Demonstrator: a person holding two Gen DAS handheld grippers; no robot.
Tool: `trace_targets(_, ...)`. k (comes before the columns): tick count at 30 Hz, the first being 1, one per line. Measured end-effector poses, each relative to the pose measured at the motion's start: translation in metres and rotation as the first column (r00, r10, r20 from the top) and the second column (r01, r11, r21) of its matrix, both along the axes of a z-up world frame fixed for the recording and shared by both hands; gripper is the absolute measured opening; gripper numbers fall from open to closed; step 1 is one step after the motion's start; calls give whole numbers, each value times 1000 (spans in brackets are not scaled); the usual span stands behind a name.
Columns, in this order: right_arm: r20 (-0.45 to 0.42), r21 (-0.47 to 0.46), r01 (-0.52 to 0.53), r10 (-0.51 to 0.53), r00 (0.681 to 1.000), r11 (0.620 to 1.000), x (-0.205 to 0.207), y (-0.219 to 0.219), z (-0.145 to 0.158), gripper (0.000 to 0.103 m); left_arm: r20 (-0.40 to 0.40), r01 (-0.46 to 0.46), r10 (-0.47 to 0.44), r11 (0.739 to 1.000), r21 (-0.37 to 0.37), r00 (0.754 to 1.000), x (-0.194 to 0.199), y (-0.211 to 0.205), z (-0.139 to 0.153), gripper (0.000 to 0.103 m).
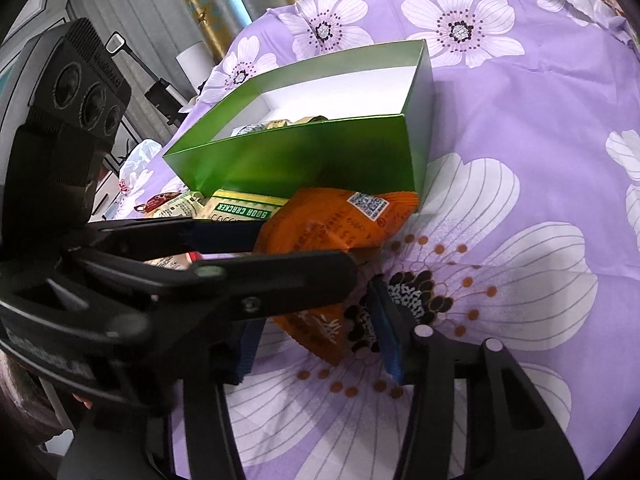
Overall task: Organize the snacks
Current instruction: 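Reach the right gripper to the orange snack bag and grasp it, then carry the orange bag into the green box and open the right gripper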
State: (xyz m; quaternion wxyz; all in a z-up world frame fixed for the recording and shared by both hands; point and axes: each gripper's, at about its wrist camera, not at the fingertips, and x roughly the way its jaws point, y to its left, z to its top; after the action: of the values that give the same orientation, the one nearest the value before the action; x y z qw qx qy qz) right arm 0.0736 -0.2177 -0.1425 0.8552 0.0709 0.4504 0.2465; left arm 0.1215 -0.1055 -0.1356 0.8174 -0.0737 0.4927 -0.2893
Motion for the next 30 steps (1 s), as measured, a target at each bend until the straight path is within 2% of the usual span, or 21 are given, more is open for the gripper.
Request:
trace_targets(2, 6, 6, -11, 11, 1000, 1000, -1, 2, 1, 36, 8, 5, -6, 1000, 15, 1000, -1, -2, 0, 60)
trace_targets(7, 5, 1, -15, 15, 1000, 1000, 0, 3, -1, 36, 1, 8, -8, 1000, 18, 1000, -1, -1, -1, 50)
trace_targets(15, 30, -18, -27, 28, 999, 999, -6, 8, 4, 30, 17, 17, -18, 1000, 22, 1000, -10, -5, 3, 48)
trace_targets(30, 148, -28, -49, 52, 988, 998, -35, 17, 53, 29, 155, -16, 16, 1000, 4, 988, -44, 4, 57, 48)
